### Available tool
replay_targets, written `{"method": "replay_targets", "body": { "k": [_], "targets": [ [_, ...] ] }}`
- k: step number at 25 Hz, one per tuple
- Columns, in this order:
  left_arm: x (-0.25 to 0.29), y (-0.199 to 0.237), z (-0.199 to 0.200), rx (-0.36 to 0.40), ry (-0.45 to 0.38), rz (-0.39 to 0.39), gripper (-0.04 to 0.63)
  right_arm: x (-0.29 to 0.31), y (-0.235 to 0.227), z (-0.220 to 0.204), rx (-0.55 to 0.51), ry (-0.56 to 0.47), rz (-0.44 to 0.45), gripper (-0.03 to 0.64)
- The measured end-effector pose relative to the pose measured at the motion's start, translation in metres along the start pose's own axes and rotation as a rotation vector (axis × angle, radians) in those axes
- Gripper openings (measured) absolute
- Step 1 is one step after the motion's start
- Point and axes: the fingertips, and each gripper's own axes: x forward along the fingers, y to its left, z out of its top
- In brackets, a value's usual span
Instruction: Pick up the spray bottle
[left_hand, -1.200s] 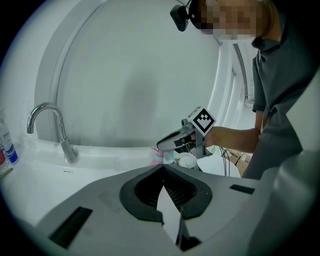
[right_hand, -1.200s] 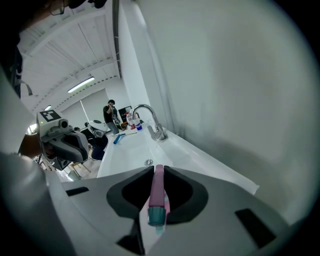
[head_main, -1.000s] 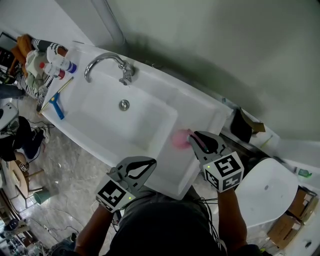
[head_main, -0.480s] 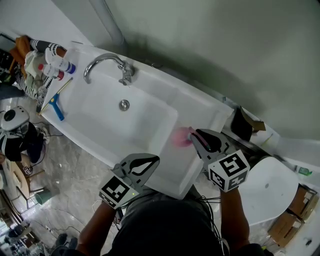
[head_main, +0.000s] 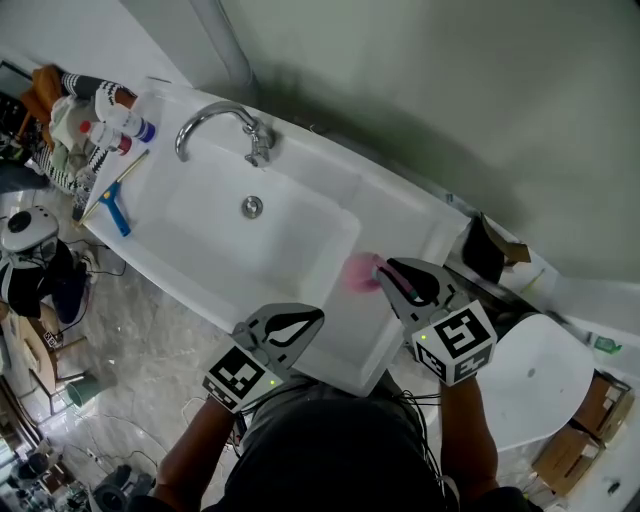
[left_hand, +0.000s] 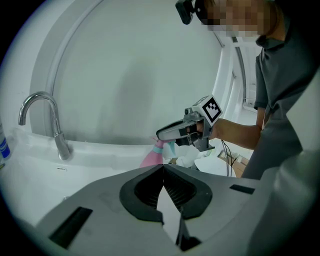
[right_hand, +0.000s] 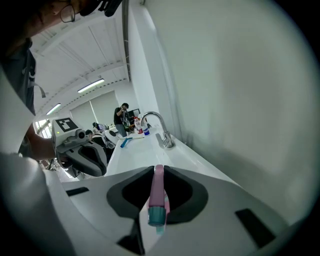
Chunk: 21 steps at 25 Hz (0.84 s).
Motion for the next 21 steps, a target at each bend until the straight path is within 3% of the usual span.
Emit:
{"method": "replay_targets", "body": {
  "k": [21],
  "targets": [
    [-0.02, -0.033, 0.002, 0.044, -0.044, 0.0, 0.005, -0.056, 0.041, 0.007, -0.044, -0.028, -0.038, 0.064]
  ]
}}
